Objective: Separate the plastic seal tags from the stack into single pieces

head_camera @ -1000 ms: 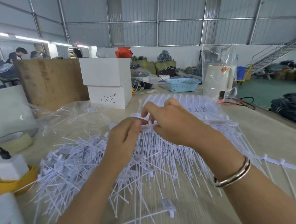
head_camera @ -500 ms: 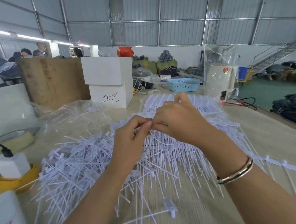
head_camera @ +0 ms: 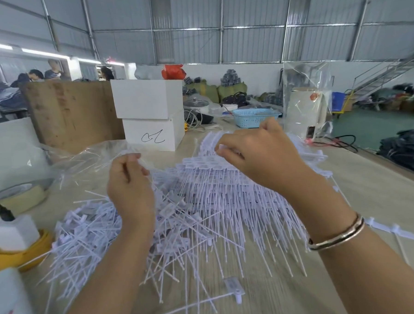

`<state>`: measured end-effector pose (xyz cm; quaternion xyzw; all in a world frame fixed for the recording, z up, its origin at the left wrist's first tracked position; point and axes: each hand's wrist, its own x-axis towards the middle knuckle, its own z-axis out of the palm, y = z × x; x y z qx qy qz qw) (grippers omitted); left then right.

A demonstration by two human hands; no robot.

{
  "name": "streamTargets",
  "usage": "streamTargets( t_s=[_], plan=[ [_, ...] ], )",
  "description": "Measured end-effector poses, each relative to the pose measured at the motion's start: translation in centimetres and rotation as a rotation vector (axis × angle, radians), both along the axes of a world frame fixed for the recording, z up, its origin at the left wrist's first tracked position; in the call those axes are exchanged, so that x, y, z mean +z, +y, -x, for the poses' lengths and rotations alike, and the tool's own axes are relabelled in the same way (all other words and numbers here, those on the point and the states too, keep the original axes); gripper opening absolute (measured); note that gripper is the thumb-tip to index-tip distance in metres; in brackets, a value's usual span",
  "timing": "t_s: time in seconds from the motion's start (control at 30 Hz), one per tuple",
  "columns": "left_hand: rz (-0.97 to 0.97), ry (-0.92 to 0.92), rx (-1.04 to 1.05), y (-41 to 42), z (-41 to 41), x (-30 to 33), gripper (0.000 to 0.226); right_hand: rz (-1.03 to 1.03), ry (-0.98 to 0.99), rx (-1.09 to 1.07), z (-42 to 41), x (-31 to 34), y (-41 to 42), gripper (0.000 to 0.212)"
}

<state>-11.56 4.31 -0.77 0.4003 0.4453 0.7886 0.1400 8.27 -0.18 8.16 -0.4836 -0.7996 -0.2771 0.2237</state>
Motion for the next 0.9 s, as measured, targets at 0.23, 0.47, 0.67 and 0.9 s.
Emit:
streamTargets(
  t_s=[0.23, 0.47, 0.67, 0.9],
  plan=[
    [0.369, 0.413, 0.190, 0.1, 2.5, -0.9, 0.019, 0.177, 0.068, 0.041, -0.1, -0.4, 0.0, 0.025],
    [-0.044, 0.636, -0.311, -2.5, -1.8, -0.1, 0.027, 0.119, -0.039, 0.108, 2.5, -1.7, 0.2, 0.037],
    [-0.008, 0.573, -0.352, -2.9, -3.4, -0.8, 0.022, 0.208, 0.038, 0.150, 1.8, -1.6, 0.6, 0.019],
    [-0.049, 0.696, -0.376, -2.8, -3.3, -1.2, 0.036, 0.206, -0.149, 0.083, 1.1, -1.6, 0.7, 0.030]
  ],
)
